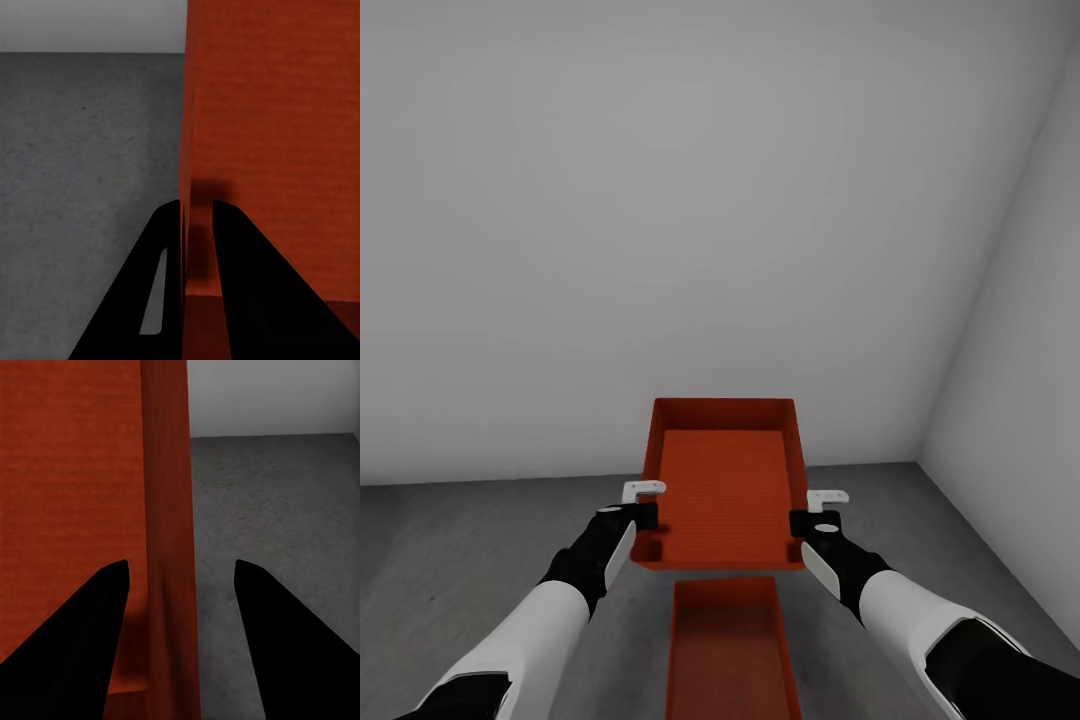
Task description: Move the two storage containers from the living room to the garage. In the garage, place one container on the floor and stack the other container on top of it (either order is fine).
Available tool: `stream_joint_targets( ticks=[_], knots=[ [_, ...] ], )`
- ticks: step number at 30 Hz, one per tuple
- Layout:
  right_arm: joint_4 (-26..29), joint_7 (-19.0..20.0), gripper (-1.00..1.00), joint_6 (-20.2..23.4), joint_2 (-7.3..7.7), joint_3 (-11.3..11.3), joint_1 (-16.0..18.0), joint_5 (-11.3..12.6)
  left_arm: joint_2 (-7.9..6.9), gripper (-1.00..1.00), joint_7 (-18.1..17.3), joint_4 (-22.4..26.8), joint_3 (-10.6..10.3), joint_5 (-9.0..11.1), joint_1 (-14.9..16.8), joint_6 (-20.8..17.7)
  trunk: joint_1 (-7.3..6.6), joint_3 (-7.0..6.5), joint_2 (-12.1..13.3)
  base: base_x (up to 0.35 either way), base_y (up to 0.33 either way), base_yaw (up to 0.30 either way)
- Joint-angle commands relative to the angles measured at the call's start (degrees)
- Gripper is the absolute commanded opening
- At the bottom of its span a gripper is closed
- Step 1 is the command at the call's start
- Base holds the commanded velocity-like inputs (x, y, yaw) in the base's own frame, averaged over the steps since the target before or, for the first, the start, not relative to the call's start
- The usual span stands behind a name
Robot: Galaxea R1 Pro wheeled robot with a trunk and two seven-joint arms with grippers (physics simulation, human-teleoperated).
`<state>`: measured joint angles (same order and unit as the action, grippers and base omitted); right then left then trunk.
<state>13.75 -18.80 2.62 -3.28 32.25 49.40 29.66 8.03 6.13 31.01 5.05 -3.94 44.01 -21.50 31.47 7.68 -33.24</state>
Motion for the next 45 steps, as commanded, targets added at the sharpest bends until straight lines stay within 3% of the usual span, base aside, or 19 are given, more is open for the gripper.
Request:
stream_joint_targets(
  ticks=[1,17,27,45],
  knots=[
    [0.2,-3.1,-1.00,0.2,0.01,-0.4,0.1,-1.5,1.12,-1.00,-0.1,-0.1,0.3,1.3,0.0,-0.8,0.25,0.28,-0.5,0.000,0.000,0.000],
    [0.2,-3.1,-1.00,0.1,0.03,-0.4,0.1,-1.5,1.12,-1.00,-0.1,-0.1,0.3,1.3,0.0,-0.7,3.76,3.16,-6.9,0.000,0.000,0.000],
    [0.2,-3.1,-1.00,0.2,0.03,-0.4,0.1,-1.4,1.11,-1.00,0.0,-0.1,0.3,1.2,0.0,-0.8,3.76,3.25,-6.9,0.000,0.000,0.000],
    [0.2,-3.1,-1.00,0.1,-0.06,-0.4,0.1,-1.4,1.11,-1.00,0.0,-0.1,0.3,1.2,0.0,-0.7,3.76,4.82,-6.9,0.000,0.000,0.000]
  ],
)
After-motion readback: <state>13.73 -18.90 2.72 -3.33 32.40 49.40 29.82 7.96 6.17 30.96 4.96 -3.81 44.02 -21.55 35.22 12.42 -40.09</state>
